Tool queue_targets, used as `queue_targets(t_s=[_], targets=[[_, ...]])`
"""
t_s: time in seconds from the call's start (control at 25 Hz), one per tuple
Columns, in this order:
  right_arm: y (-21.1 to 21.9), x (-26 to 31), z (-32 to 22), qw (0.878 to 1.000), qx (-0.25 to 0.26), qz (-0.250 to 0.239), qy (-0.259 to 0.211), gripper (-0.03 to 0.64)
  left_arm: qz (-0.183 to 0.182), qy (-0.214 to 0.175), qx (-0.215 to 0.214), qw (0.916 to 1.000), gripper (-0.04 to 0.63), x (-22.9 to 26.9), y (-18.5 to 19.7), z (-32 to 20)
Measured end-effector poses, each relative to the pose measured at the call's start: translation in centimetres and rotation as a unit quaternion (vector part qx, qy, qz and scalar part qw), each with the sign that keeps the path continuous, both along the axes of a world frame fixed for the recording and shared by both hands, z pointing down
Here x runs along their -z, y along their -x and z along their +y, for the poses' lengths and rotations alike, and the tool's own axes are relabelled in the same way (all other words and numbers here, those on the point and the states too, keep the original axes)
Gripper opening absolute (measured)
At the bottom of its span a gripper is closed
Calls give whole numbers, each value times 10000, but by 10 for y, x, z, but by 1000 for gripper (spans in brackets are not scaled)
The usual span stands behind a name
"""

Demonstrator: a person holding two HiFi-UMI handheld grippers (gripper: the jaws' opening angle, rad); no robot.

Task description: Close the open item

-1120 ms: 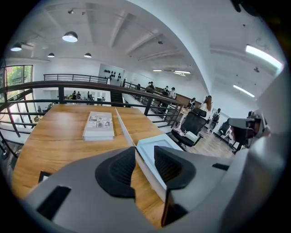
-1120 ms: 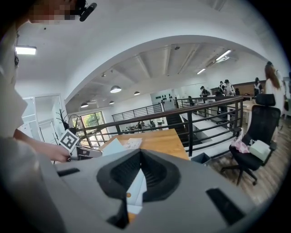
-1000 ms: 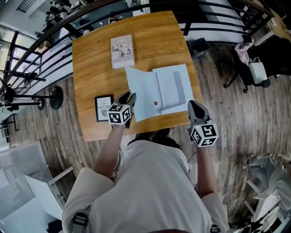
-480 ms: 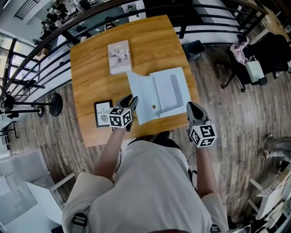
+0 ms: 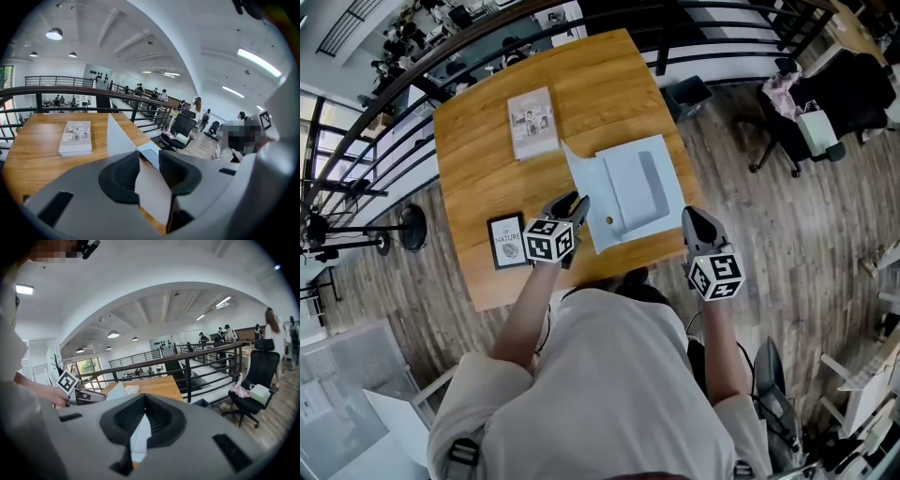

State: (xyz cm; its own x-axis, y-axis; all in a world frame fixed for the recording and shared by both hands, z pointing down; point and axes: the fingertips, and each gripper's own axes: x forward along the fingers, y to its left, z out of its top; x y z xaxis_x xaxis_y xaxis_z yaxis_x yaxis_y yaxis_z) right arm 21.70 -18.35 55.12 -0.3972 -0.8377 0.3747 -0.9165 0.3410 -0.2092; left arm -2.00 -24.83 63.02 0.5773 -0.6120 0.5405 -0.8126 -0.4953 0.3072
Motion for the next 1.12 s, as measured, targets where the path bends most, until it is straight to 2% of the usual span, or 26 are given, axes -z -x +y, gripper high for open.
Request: queue_targets(t_s=[0.84,1.12], targets=[[-60,-24,16,9982,-523,-14,280,3,22,11,-995,9950,141,-13,-117,-23],[-79,-32,23,9966,-741,-34,358,3,-422,-215,-1452,9883,158,-26,-151,-33]])
